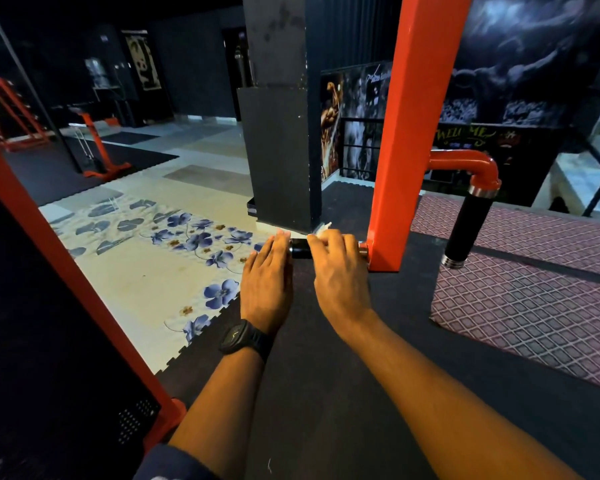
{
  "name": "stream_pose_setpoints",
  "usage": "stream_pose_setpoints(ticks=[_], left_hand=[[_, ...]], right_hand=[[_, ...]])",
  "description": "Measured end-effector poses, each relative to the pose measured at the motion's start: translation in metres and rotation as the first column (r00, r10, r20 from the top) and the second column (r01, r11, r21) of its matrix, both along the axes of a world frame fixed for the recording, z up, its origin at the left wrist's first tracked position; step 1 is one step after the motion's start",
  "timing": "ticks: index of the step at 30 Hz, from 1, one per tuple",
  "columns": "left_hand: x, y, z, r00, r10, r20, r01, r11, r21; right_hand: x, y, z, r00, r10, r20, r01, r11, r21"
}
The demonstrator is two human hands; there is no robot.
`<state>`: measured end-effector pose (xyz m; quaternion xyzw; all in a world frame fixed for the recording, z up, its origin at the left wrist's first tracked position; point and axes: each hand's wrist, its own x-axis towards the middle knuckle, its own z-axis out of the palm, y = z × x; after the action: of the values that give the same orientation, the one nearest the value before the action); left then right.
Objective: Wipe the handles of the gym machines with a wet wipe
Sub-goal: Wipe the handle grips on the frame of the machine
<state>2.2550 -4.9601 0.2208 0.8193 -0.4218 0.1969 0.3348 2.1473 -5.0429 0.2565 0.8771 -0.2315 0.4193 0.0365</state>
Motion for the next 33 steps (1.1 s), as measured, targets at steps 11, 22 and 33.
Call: stream_pose_setpoints(ticks=[11, 22, 33], left_hand=[[0.002, 0.001, -0.001, 1.0, 0.012, 0.012, -0.013, 0.999, 0.034], [-0.001, 0.002, -0.001, 1.0, 0.028, 0.013, -0.028, 0.999, 0.037], [-0.005, 0.001, 0.0, 0.999, 0.033, -0.003, -0.033, 0.999, 0.029]], right_hand=[[0.022, -0.008, 0.047, 0.966, 0.223, -0.13, -0.178, 0.94, 0.292], [0.005, -0.024, 0.071, 0.925, 0.056, -0.375, 0.044, 0.966, 0.254], [-0.014, -0.012, -0.004, 0.98, 0.013, 0.198, -0.043, 0.988, 0.147]])
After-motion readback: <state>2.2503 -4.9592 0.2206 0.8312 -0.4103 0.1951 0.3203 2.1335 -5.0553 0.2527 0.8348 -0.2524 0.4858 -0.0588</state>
